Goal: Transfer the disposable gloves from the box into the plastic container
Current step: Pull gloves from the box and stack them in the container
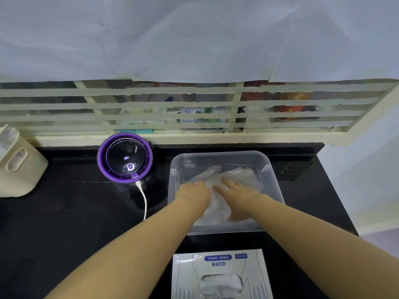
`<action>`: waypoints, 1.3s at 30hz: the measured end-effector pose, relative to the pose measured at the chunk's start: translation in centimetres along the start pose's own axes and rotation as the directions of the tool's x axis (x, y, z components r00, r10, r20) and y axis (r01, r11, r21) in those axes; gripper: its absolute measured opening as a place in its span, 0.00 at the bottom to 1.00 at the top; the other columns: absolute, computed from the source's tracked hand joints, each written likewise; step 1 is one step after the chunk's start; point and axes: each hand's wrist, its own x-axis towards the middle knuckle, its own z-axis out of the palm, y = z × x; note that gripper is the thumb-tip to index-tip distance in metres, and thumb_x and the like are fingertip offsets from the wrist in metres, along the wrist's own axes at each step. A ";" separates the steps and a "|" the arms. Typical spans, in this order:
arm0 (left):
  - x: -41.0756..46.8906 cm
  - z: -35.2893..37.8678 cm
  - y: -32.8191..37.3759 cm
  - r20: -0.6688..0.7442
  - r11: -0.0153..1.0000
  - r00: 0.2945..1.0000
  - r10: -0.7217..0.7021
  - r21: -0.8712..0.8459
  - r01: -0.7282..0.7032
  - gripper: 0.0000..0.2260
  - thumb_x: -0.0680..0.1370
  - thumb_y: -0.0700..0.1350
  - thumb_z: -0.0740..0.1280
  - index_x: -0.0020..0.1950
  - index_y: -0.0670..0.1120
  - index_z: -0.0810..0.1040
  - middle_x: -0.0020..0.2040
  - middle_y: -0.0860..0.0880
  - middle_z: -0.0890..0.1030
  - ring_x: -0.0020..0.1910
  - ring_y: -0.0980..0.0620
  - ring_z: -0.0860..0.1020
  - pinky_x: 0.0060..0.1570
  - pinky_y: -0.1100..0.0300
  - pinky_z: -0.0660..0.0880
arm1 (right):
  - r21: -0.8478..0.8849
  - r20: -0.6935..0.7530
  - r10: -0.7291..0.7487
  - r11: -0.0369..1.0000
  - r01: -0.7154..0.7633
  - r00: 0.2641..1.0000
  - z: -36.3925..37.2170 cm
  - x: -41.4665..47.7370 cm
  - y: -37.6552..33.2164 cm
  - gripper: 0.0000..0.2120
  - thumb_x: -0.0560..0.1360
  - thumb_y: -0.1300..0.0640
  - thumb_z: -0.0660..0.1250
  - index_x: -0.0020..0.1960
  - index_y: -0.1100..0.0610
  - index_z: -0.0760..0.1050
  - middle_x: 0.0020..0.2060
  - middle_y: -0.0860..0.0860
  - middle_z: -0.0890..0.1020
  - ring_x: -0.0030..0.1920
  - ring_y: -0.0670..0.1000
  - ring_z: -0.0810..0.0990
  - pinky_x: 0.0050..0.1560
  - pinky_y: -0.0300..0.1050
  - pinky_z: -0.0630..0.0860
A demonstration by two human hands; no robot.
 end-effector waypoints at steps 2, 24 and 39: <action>0.5 0.2 -0.1 0.133 0.999 0.990 -0.040 -0.012 0.042 0.25 0.79 0.41 0.65 0.75 0.43 0.62 0.76 0.42 0.57 0.64 0.41 0.73 0.50 0.53 0.71 | 0.094 0.031 0.014 0.995 -0.017 0.999 -0.2 -0.3 0.3 0.46 0.72 0.51 0.71 0.77 0.49 0.43 0.77 0.53 0.43 0.73 0.60 0.60 0.70 0.54 0.63; -12.7 1.7 -0.9 -0.584 0.830 0.742 0.328 -0.198 -0.522 0.13 0.78 0.50 0.58 0.55 0.51 0.80 0.49 0.55 0.79 0.38 0.54 0.80 0.33 0.58 0.77 | 0.071 -0.153 -0.361 0.924 0.375 0.920 1.2 -13.6 -4.5 0.16 0.79 0.51 0.61 0.66 0.48 0.74 0.59 0.44 0.75 0.56 0.45 0.75 0.58 0.41 0.72; -11.9 10.1 1.2 -0.022 0.888 0.927 0.373 -0.282 -0.364 0.50 0.66 0.68 0.70 0.76 0.64 0.40 0.78 0.57 0.36 0.77 0.51 0.40 0.75 0.43 0.40 | -0.037 -0.331 -0.414 0.904 0.426 0.848 9.3 -10.3 -5.6 0.06 0.64 0.48 0.78 0.37 0.46 0.81 0.37 0.46 0.74 0.32 0.44 0.73 0.31 0.33 0.64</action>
